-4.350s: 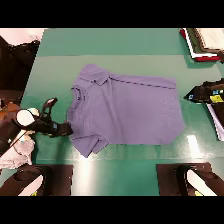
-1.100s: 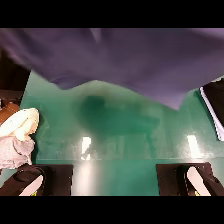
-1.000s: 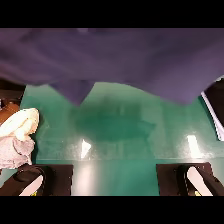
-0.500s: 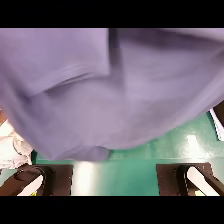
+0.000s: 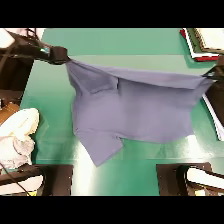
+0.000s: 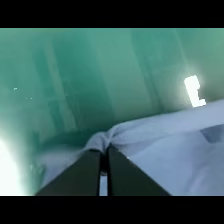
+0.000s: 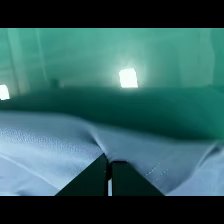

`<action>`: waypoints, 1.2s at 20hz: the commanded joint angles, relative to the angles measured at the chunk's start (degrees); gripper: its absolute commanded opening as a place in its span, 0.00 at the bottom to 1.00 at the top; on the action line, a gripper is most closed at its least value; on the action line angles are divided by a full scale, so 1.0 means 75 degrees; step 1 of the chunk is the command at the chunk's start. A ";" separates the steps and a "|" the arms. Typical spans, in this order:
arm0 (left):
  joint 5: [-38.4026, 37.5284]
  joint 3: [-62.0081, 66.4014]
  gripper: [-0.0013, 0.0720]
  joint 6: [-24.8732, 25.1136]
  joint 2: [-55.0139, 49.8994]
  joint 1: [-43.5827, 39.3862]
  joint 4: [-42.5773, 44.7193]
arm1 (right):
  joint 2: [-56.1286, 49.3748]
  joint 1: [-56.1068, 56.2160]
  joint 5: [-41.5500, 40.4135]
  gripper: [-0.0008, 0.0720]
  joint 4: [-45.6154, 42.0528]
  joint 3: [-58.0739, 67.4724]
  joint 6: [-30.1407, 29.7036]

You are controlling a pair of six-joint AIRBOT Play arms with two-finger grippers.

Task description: Fold the shirts.

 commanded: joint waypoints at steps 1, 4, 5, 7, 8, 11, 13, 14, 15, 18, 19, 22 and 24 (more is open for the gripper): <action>0.1370 -0.0085 0.05 0.0023 -0.0871 0.0009 -0.0003 | -0.1046 0.0615 -0.1900 0.03 -0.0254 -0.0236 -0.0303; 0.2731 -0.0087 0.05 0.0026 -0.1107 0.0009 0.0026 | -0.1623 0.0947 -0.3360 0.03 -0.0251 -0.0236 -0.0312; 0.3142 -0.0087 0.05 0.0029 -0.1180 0.0006 0.0047 | -0.1786 0.1029 -0.3748 0.03 -0.0248 -0.0236 -0.0382; 0.3634 -0.0087 0.05 0.0032 -0.1376 0.0006 0.0099 | -0.2031 0.1186 -0.4301 0.03 -0.0248 -0.0236 -0.0560; 0.3742 -0.0087 0.05 0.0032 -0.1498 0.0006 0.0105 | -0.2145 0.1253 -0.4543 0.03 -0.0248 -0.0236 -0.0679; 0.3628 -0.0087 0.05 0.0035 -0.1880 0.0006 0.0122 | -0.2419 0.1390 -0.4951 0.03 -0.0256 -0.0236 -0.1078; 0.3010 -0.0090 0.05 0.0166 -0.2002 0.0006 0.0198 | -0.2567 0.1390 -0.4774 0.03 -0.0291 -0.0236 -0.1137; 0.2600 -0.0114 0.05 0.0356 -0.2020 0.0009 0.0309 | -0.2611 0.1390 -0.4610 0.03 -0.0516 -0.0236 -0.1134; 0.2165 -0.0114 0.05 0.0527 -0.2022 0.0009 0.0391 | -0.2620 0.1393 -0.4363 0.03 -0.0804 -0.0239 -0.1134; 0.0606 -0.0114 0.05 0.0656 -0.2022 0.0006 0.0822 | -0.2617 0.1390 -0.3503 0.03 -0.1297 -0.0236 -0.1134; 0.0076 -0.0114 0.05 0.0656 -0.2022 0.0009 0.0871 | -0.2617 0.1390 -0.3174 0.03 -0.1381 -0.0236 -0.1134; -0.1000 -0.0125 0.05 0.0653 -0.2022 0.0006 0.0912 | -0.2617 0.1408 -0.2576 0.03 -0.1434 -0.0236 -0.1131; -0.1574 -0.0251 0.05 0.0621 -0.2022 0.0006 0.0912 | -0.2617 0.1408 -0.2256 0.03 -0.1437 -0.0236 -0.1128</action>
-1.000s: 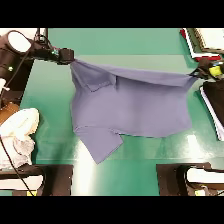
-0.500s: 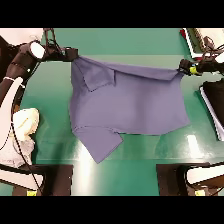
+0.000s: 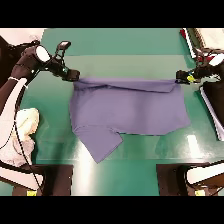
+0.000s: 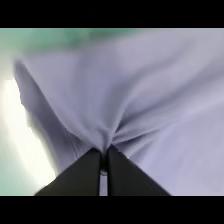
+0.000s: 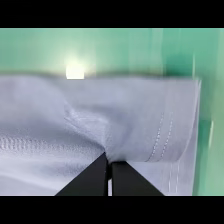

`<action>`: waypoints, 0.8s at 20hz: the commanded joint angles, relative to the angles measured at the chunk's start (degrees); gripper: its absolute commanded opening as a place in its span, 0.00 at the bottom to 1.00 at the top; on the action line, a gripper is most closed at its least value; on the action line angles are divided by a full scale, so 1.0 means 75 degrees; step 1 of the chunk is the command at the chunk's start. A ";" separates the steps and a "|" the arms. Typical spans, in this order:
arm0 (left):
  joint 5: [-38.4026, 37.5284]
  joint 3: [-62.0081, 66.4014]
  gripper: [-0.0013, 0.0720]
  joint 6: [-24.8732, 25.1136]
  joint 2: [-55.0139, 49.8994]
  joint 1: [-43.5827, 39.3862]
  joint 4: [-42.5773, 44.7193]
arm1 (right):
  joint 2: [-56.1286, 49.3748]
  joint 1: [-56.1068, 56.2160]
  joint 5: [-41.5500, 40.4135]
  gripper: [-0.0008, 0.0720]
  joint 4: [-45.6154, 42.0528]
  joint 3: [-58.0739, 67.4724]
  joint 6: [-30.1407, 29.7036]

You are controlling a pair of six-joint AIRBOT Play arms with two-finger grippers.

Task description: Fold the shirts.

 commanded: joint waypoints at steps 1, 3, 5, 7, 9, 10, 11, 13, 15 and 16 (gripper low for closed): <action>-0.1355 -0.0210 0.05 0.0015 -0.0009 0.0006 0.0108 | -0.0009 0.0012 0.0804 0.04 -0.0119 -0.0003 -0.0006; -0.1437 -0.0501 0.05 -0.0006 -0.0009 0.0003 0.0108 | -0.0009 0.0009 0.1026 0.04 -0.0117 -0.0003 -0.0006; -0.1425 -0.0670 0.38 -0.0224 -0.0009 0.0006 0.0140 | -0.0003 0.0003 0.1288 0.29 -0.0114 -0.0003 -0.0006; -0.1731 -0.0638 0.75 -0.0466 0.0023 0.0006 0.0527 | 0.0055 -0.0152 0.1696 0.58 -0.0052 -0.0003 -0.0006; -0.2288 -0.0548 0.70 -0.0478 0.0119 0.0006 0.1067 | 0.0303 -0.0347 0.2060 0.58 -0.0055 -0.0003 -0.0009; -0.2387 -0.0562 0.71 -0.0530 0.0291 0.0006 0.1236 | 0.0507 -0.0475 0.2206 0.58 -0.0055 -0.0003 -0.0012; -0.2387 -0.0562 0.70 -0.0609 0.0495 0.0006 0.1279 | 0.0723 -0.0621 0.2352 0.58 -0.0055 -0.0003 -0.0012; -0.2194 -0.0801 0.70 -0.0656 0.1102 0.0006 0.1160 | 0.1221 -0.0895 0.2678 0.58 -0.0050 -0.0003 -0.0012; -0.1746 -0.1673 0.70 -0.0679 0.1897 0.0006 0.0740 | 0.1722 -0.1061 0.2958 0.58 -0.0052 -0.0003 -0.0012; -0.1454 -0.2363 0.70 -0.0816 0.2372 0.0006 0.0539 | 0.1955 -0.1119 0.2967 0.58 -0.0052 -0.0003 -0.0012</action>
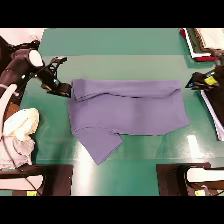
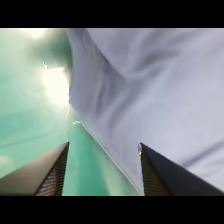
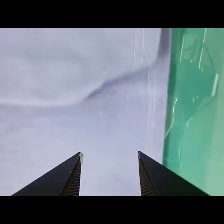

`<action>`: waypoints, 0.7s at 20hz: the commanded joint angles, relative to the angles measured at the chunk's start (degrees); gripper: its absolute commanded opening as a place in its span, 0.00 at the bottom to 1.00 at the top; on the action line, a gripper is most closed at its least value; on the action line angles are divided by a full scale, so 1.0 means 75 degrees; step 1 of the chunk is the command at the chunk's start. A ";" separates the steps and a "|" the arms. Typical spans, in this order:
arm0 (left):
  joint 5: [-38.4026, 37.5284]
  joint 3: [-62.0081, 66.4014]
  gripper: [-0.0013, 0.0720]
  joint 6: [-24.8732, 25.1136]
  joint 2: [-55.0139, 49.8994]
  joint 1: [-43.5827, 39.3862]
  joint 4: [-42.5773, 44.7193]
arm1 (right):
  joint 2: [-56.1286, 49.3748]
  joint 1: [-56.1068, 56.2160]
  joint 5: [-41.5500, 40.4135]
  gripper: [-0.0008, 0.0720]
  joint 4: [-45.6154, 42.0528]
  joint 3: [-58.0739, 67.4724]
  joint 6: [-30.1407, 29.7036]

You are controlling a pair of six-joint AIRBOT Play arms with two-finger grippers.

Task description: Fold the shirts.

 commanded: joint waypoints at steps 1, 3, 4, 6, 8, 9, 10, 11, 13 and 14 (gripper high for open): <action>0.0839 -0.1734 0.70 -0.0321 0.1393 0.0009 -0.0557 | 0.0793 -0.0239 0.0376 0.58 0.0003 -0.0003 0.0003; 0.1457 -0.3357 0.70 -0.0705 0.2378 0.0009 -0.1142 | 0.1067 -0.0239 0.0303 0.58 0.0006 -0.0003 0.0003; 0.1690 -0.4156 0.71 -0.0842 0.2856 0.0009 -0.1559 | 0.1157 -0.0201 0.0291 0.58 0.0015 -0.0003 0.0003; 0.1944 -0.5467 0.70 -0.0947 0.3643 0.0006 -0.2407 | 0.1218 -0.0064 0.0297 0.58 0.0012 -0.0003 0.0003; 0.2142 -0.6461 0.70 -0.1469 0.4191 0.0006 -0.2702 | 0.1218 0.0137 0.0289 0.58 0.0012 -0.0003 0.0003; 0.2241 -0.6819 0.70 -0.1644 0.4409 0.0006 -0.2716 | 0.1218 0.0262 0.0271 0.58 0.0012 -0.0003 0.0003; 0.2340 -0.7108 0.70 -0.1696 0.4593 0.0006 -0.2830 | 0.1218 0.0367 0.0262 0.58 0.0009 -0.0003 0.0003; 0.2366 -0.7259 0.70 -0.1690 0.4605 0.0006 -0.3077 | 0.1218 0.0460 0.0242 0.58 0.0006 -0.0003 0.0003; 0.2366 -0.7440 0.70 -0.1588 0.4602 -0.0361 -0.3462 | 0.1218 0.0592 0.0207 0.58 0.0003 -0.0003 0.0003; 0.2398 -0.7481 0.70 -0.1591 0.4602 -0.0723 -0.3453 | 0.1218 0.0592 0.0207 0.58 0.0006 -0.0003 0.0003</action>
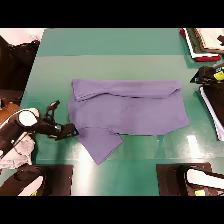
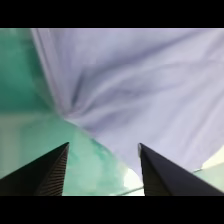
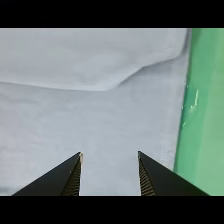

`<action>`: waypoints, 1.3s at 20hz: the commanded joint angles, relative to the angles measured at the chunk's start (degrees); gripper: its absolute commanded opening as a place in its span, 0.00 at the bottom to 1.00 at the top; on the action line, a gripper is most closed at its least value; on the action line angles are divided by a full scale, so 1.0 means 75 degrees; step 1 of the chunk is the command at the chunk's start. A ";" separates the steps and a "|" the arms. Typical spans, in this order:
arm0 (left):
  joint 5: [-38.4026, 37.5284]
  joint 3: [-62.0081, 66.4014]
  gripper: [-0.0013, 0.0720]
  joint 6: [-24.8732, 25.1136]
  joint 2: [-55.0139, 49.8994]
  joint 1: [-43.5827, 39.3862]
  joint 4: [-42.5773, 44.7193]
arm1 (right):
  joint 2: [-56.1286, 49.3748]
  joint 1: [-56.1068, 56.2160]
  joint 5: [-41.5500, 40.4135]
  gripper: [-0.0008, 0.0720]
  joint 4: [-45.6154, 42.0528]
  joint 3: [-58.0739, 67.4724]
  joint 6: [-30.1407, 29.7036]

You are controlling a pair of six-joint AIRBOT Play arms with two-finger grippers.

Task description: Fold the shirts.

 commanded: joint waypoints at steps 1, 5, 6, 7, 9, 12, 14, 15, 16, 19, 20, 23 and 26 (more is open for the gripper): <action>0.0248 -0.0533 0.70 -0.0169 0.0213 -0.0851 -0.0475 | 0.0020 0.0157 -0.0038 0.58 -0.0003 -0.0003 0.0000; 0.0836 -0.0592 0.70 -0.0863 0.0187 -0.1988 -0.0344 | 0.0020 0.0152 -0.0020 0.58 -0.0006 -0.0003 0.0000; 0.0831 -0.0595 0.70 -0.0935 0.0166 -0.2098 -0.0338 | 0.0020 0.0152 -0.0020 0.58 -0.0006 -0.0003 0.0000; 0.0822 -0.0595 0.70 -0.0941 0.0163 -0.2180 -0.0306 | 0.0020 0.0152 -0.0023 0.58 -0.0006 -0.0003 0.0000; 0.0895 -0.0595 0.70 -0.0956 0.0163 -0.2180 -0.0227 | 0.0020 0.0152 -0.0026 0.58 -0.0006 -0.0003 0.0000; 0.0947 -0.0638 0.70 -0.1032 0.0163 -0.2180 -0.0227 | 0.0020 0.0152 -0.0009 0.58 -0.0006 -0.0003 0.0000; 0.0994 -0.0819 0.70 -0.1157 0.0163 -0.2180 -0.0233 | 0.0020 0.0152 0.0020 0.58 -0.0006 -0.0003 0.0000; 0.1087 -0.0871 0.70 -0.1160 0.0163 -0.2180 -0.0256 | 0.0020 0.0152 0.0029 0.58 -0.0006 -0.0003 0.0000; 0.1227 -0.0868 0.70 -0.1177 0.0166 -0.2180 -0.0289 | 0.0020 0.0152 0.0029 0.58 -0.0006 -0.0003 0.0000; 0.2098 -0.0868 0.64 -0.1172 0.0166 -0.2180 -0.0790 | 0.0020 0.0152 0.0111 0.58 -0.0006 -0.0003 0.0000; 0.2349 -0.0868 0.29 -0.1137 0.0166 -0.2180 -0.0927 | 0.0020 0.0149 0.0181 0.58 -0.0009 -0.0003 0.0000; 0.2707 -0.0804 0.05 -0.1087 0.0166 -0.2180 -0.1090 | 0.0020 0.0149 0.0443 0.58 -0.0029 -0.0006 0.0000; 0.2261 -0.0519 0.05 -0.0868 0.0184 -0.2180 -0.1043 | 0.0117 0.0137 0.0682 0.58 -0.0090 -0.0280 0.0000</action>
